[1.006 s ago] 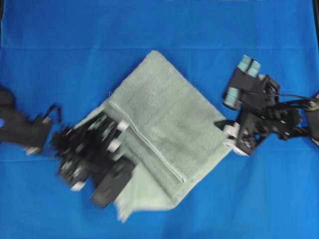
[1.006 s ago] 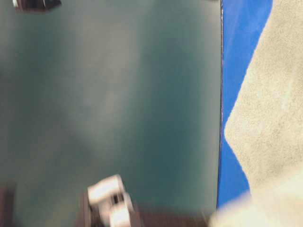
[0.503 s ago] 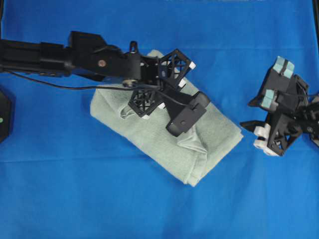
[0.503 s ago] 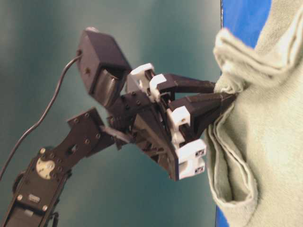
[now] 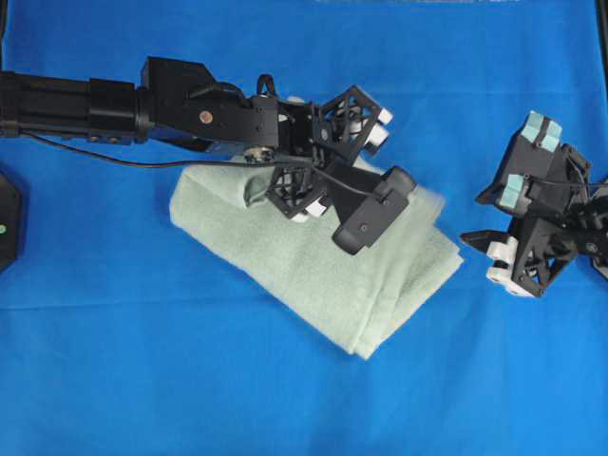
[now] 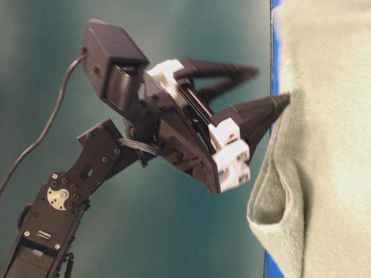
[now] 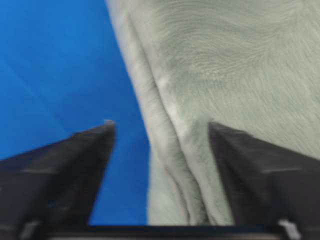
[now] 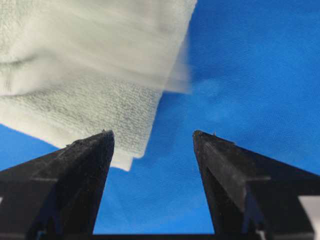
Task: Fold a bath towel.
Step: 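Fold the lower end up over the towel with the left gripper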
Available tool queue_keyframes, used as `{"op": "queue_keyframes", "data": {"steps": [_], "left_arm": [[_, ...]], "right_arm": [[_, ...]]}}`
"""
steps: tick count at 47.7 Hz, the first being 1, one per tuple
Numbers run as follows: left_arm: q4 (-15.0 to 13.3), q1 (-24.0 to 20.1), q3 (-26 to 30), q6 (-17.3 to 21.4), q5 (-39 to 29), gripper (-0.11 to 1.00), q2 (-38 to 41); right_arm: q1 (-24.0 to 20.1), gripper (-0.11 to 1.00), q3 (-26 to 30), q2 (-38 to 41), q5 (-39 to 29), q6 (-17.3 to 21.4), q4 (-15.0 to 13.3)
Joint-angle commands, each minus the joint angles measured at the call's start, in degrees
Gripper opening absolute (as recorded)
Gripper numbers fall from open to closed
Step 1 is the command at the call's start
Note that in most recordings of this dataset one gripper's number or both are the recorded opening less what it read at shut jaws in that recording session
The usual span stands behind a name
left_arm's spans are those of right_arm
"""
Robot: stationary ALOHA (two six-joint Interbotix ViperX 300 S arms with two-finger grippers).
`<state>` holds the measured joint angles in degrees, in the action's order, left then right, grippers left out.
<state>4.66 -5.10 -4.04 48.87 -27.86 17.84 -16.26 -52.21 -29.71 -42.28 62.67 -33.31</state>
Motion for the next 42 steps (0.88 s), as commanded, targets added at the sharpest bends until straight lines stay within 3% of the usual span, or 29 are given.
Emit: {"op": "queue_keyframes", "data": {"steps": [1, 12, 21, 27, 31, 38, 42], "left_arm": [[0.0, -0.2, 0.9, -0.4, 2.5, 0.82, -1.4], [0.0, 0.5, -1.6, -2.5, 2.5, 0.77, -5.5], [0.0, 3.3, -6.4, -7.7, 3.1, 0.77, -12.2], [0.0, 4.7, -10.5, -13.7, 3.9, 0.77, -17.8], [0.0, 5.2, -13.6, -19.8, 6.2, 0.77, -22.1], [0.0, 5.4, -20.7, -30.3, 12.9, 0.77, -28.0], [0.0, 5.6, -25.5, -33.0, 17.7, 0.77, -31.6]], "right_arm": [[-0.2, 0.65, 0.7, -0.5, 0.4, -0.1, -0.3], [-0.2, 0.65, 0.8, -0.5, 0.4, -0.1, -0.3], [-0.2, 0.65, 0.9, -0.6, 0.4, -0.1, -0.4], [-0.1, 0.65, 1.1, -0.7, 0.5, -0.1, -1.3], [-0.2, 0.65, 1.1, -0.8, 0.8, -0.1, -1.9], [-0.1, 0.65, 1.4, -1.1, 1.4, -0.1, -3.5], [-0.1, 0.65, 1.3, -1.3, 1.8, -0.1, -4.4]]}}
